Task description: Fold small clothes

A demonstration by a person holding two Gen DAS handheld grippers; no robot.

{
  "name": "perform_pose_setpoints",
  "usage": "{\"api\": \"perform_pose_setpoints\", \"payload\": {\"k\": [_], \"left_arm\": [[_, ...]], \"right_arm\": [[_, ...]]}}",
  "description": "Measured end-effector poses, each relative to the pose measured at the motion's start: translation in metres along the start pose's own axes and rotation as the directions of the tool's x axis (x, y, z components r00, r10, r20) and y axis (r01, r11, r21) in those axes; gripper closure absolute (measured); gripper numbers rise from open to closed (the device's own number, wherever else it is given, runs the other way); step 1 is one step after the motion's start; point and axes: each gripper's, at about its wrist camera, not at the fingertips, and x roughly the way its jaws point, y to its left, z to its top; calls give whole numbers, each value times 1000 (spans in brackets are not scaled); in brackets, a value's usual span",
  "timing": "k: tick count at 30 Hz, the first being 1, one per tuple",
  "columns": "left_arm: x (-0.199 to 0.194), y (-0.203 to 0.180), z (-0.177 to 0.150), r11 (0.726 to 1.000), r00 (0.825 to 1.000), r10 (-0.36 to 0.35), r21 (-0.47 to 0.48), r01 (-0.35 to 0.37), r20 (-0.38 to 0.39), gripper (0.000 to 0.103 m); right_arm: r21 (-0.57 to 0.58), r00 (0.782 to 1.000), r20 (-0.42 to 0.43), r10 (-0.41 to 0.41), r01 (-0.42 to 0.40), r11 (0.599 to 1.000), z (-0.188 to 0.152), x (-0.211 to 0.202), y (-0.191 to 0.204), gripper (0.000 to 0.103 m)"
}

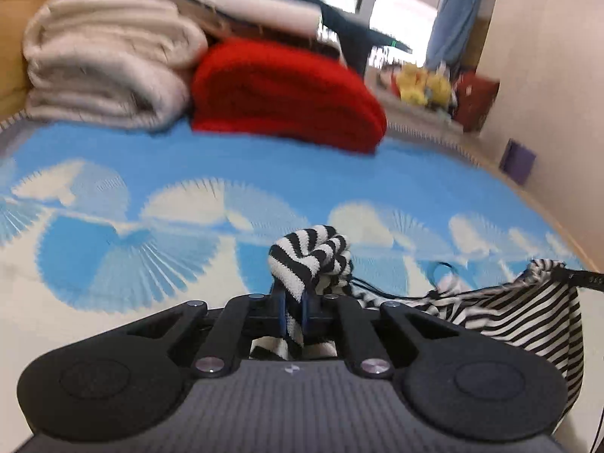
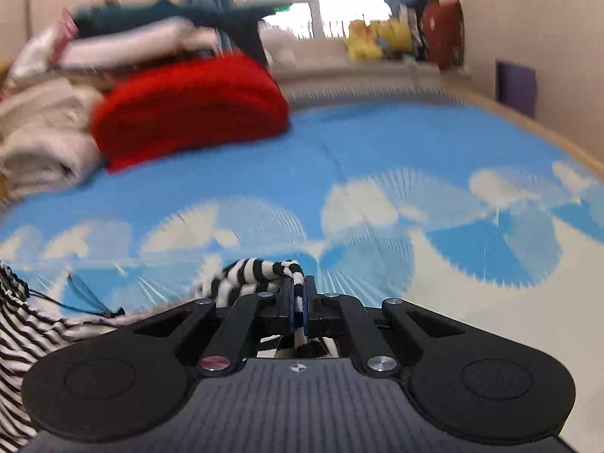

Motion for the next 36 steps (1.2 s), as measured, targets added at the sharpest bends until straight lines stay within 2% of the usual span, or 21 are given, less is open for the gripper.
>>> {"api": "perform_pose_setpoints", "payload": {"k": [2, 4, 6, 9, 11, 13, 14, 15, 16, 18, 19, 21, 22, 24, 25, 27, 28, 29, 30, 33, 36], "left_arm": [[-8, 14, 6, 999, 999, 36, -31, -35, 32, 95], [2, 31, 8, 994, 998, 62, -93, -61, 7, 95], [32, 41, 3, 988, 994, 83, -127, -91, -65, 95], [78, 45, -16, 980, 974, 144, -111, -165, -175, 94], [98, 49, -30, 972, 959, 169, -124, -201, -228, 83], [101, 55, -37, 964, 955, 190, -142, -226, -229, 62], [100, 55, -36, 960, 953, 213, -136, -245, -215, 52], [96, 55, -34, 953, 947, 249, -125, -278, -204, 30], [90, 56, -32, 943, 940, 287, -119, -311, -183, 13], [79, 60, -27, 918, 920, 363, -110, -380, -146, 2], [74, 63, -24, 909, 913, 384, -120, -400, -138, 2], [62, 73, -19, 907, 919, 370, -164, -389, -134, 2], [57, 78, -16, 906, 925, 358, -190, -378, -131, 2], [41, 83, -15, 902, 931, 349, -229, -365, -110, 2], [35, 82, -13, 906, 934, 341, -231, -356, -103, 2], [26, 80, -14, 919, 943, 318, -216, -331, -94, 2], [22, 79, -16, 924, 946, 311, -203, -324, -92, 2], [22, 77, -17, 928, 947, 309, -190, -322, -93, 2], [23, 75, -19, 930, 946, 308, -177, -321, -98, 2], [36, 64, -24, 947, 954, 276, -135, -291, -121, 2], [55, 59, -31, 960, 955, 245, -93, -263, -169, 2]], "right_arm": [[7, 999, 35, -9, 9, 1000, 9, 5, 2, 100], [29, 1000, 6, -17, 17, 999, 9, 31, 2, 100], [48, 998, -60, -28, 31, 998, -1, 65, 4, 100], [12, 984, -156, -83, 86, 996, -24, 111, 9, 100], [29, 970, -224, -91, 100, 995, -36, 130, 7, 99], [68, 960, -263, -91, 112, 991, -44, 141, 4, 92], [75, 960, -262, -101, 124, 989, -45, 142, 1, 84], [81, 959, -262, -107, 132, 988, -45, 142, -2, 73], [96, 960, -262, -104, 133, 987, -44, 142, -6, 71], [201, 950, -307, -62, 129, 971, -41, 140, -20, 68], [284, 938, -345, -32, 137, 949, -39, 139, -30, 68], [427, 931, -360, 57, 110, 898, -35, 132, -47, 63], [459, 931, -350, 98, 80, 885, -33, 126, -52, 60], [452, 939, -308, 152, 4, 892, -27, 111, -51, 49], [418, 949, -276, 153, -25, 908, -25, 102, -48, 49], [319, 970, -212, 114, -42, 947, -21, 90, -39, 51], [252, 978, -190, 88, -38, 967, -20, 87, -31, 56], [189, 979, -186, 81, -45, 981, -21, 87, -24, 87], [154, 978, -189, 90, -61, 986, -22, 90, -16, 102], [131, 971, -203, 126, -101, 986, -31, 109, 2, 102], [92, 971, -223, 89, -70, 993, -37, 137, 16, 102]]}}
